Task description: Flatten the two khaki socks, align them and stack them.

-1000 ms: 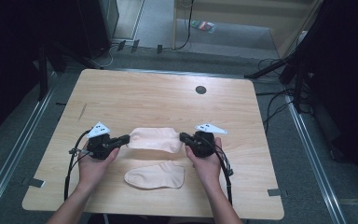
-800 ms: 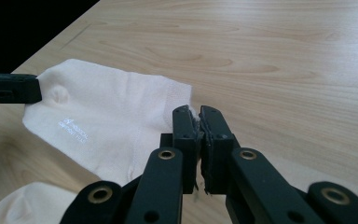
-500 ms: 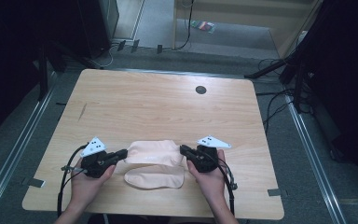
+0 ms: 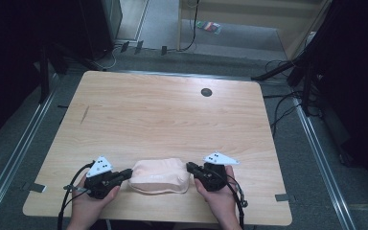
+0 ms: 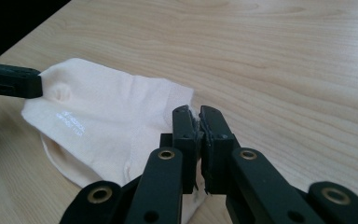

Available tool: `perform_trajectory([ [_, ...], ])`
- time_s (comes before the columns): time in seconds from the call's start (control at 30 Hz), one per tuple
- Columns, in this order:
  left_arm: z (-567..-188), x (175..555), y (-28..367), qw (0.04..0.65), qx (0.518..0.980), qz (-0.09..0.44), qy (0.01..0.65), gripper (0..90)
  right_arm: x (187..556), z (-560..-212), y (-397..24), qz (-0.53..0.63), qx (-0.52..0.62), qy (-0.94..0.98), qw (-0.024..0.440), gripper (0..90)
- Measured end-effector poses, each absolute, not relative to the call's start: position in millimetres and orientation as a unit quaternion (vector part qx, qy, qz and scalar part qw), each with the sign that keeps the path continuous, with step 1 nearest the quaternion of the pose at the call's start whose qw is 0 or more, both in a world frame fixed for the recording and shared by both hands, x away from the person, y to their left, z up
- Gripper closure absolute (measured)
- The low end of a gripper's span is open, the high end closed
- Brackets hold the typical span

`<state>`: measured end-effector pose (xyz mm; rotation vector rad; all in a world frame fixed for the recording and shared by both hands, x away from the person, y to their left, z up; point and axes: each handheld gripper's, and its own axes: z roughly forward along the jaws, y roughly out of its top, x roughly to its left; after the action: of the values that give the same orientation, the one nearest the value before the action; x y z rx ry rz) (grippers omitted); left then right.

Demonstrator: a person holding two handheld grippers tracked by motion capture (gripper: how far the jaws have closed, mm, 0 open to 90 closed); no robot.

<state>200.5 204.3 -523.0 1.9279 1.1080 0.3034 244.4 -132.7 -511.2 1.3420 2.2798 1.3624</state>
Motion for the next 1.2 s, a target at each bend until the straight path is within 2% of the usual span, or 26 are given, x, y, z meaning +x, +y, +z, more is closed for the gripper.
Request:
perform_trajectory([
  [0.17, -527.9, 190.2, 197.9, 0.402, 0.797, 0.141, 0.428, 90.0, 243.0, -521.1, -132.2, 0.45, 0.452, 0.766, 0.082, 86.3],
  [0.5, -538.8, 194.4, 195.2, 0.373, 0.817, 0.126, 0.421, 89.8, 240.9, -531.0, -127.1, 0.43, 0.451, 0.779, 0.074, 86.3],
  [0.67, -541.7, 194.7, 190.2, 0.359, 0.824, 0.146, 0.413, 89.6, 240.0, -537.8, -123.5, 0.415, 0.452, 0.786, 0.075, 86.2],
  [0.77, -542.8, 195.5, 183.8, 0.343, 0.833, 0.175, 0.397, 89.6, 240.8, -541.6, -123.9, 0.403, 0.457, 0.789, 0.076, 86.1],
  [1.03, -545.4, 210.7, 178.3, 0.336, 0.826, 0.209, 0.401, 89.6, 241.5, -544.2, -126.0, 0.394, 0.477, 0.779, 0.098, 86.3],
  [1.2, -546.6, 216.1, 182.8, 0.353, 0.816, 0.194, 0.415, 89.1, 242.1, -544.7, -124.8, 0.393, 0.478, 0.778, 0.109, 86.2],
])
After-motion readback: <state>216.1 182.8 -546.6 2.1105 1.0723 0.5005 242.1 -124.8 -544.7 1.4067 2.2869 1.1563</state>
